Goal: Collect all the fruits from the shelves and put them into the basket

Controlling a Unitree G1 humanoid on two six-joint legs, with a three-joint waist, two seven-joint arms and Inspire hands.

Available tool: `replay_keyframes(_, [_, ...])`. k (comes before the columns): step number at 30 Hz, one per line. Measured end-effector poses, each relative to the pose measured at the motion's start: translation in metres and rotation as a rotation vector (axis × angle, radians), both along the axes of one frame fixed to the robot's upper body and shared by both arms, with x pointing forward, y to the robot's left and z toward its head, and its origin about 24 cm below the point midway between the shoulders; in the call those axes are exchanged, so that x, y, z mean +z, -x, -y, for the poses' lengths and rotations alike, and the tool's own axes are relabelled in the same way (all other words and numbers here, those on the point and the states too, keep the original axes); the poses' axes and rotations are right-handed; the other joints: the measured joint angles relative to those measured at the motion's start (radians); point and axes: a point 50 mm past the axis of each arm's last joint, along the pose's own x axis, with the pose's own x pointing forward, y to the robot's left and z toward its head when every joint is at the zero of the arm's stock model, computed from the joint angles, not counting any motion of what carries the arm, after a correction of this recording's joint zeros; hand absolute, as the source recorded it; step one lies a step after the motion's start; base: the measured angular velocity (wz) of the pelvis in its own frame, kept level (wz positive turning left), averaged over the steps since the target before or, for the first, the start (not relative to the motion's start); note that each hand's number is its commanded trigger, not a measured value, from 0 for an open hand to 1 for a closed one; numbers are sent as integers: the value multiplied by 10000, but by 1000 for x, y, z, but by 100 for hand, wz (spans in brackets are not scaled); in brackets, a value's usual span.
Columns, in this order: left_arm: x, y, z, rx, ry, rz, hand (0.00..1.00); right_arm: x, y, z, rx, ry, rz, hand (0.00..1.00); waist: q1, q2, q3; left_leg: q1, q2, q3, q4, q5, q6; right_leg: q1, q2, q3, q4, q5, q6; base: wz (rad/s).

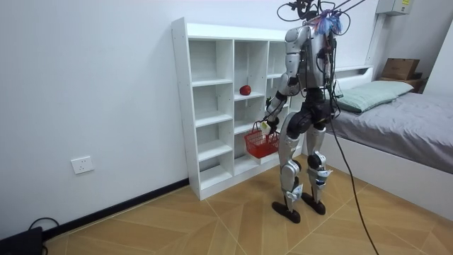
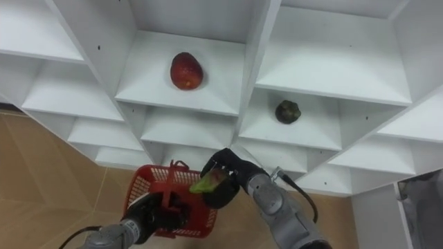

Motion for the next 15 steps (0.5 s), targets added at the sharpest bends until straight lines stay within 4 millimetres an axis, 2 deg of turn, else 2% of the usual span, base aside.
replay_keyframes(9, [-3,3,-2,32,-71,-201,100,9,-9,-5,145,25,402,100,1,13,-13,13,7,-1,53,3,5,19,5,22,42,1,-1,0])
replay_keyframes(15, [-4,6,0,-304,-212,-294,100,23,-10,-25,714,-302,1163,100,-7,35,-35,32,11,-59,51,10,14,-4,0,18,141,1,-1,0])
